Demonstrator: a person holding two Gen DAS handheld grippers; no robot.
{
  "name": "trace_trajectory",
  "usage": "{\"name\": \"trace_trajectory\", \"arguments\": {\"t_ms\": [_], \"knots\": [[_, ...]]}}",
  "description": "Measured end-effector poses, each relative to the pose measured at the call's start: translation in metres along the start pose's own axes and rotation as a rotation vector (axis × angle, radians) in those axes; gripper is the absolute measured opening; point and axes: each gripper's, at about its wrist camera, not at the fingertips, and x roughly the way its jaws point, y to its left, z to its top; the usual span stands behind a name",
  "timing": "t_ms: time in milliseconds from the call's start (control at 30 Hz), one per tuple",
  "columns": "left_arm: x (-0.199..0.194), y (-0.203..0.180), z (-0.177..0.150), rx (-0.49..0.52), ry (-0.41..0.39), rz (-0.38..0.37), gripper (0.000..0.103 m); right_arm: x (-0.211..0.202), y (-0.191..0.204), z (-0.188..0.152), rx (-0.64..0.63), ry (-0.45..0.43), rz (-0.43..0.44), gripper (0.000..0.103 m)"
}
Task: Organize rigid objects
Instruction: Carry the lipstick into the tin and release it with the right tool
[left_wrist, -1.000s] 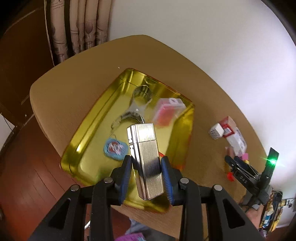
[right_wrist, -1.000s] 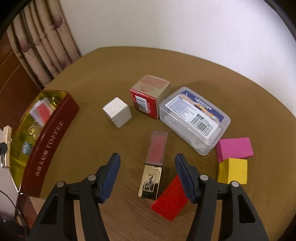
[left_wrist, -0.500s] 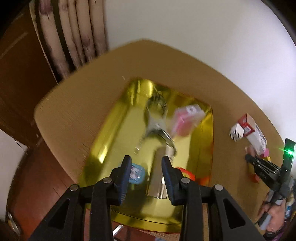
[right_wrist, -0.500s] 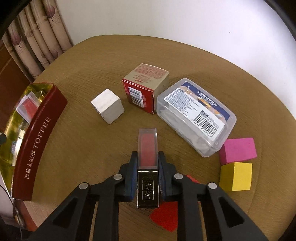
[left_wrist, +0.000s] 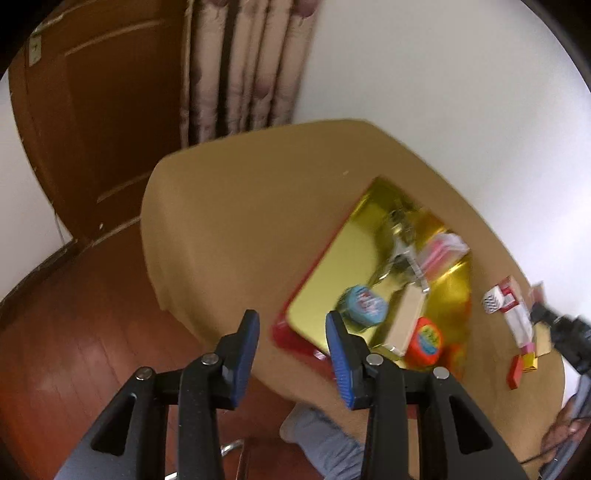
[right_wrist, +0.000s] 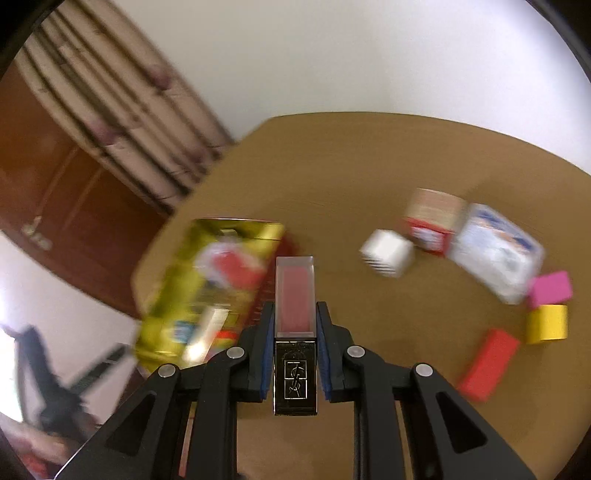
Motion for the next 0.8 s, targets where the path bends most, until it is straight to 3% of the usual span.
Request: {"name": "trace_trajectory", "arguments": {"t_ms": [167, 300, 467, 700, 800], "knots": [[0.001, 0.013, -0.002, -0.045, -0.009, -0.023, 0.038, 0.050, 0.062, 0.019, -0.016, 0.081, 0.110, 0.019], [0.003, 0.011, -0.004, -0.021, -0.023, 0.005, 0.038, 0.110, 0.095, 0.025, -0.001, 0.148, 0.116, 0.019], [0.006, 0.016, -0.001, -0.028, -0.012, -0.023, 0.038, 0.162, 0.103, 0.032, 0.060, 0.189, 0.091, 0.019], [0.011, 0.023, 0.003, -0.051, 0.005, -0.040, 0.038, 0.176, 0.098, 0.033, 0.090, 0.145, 0.072, 0.022], [0.010, 0.023, 0.003, -0.046, 0.001, -0.036, 0.038, 0.152, 0.094, 0.031, 0.095, 0.075, 0.120, 0.022]]}}
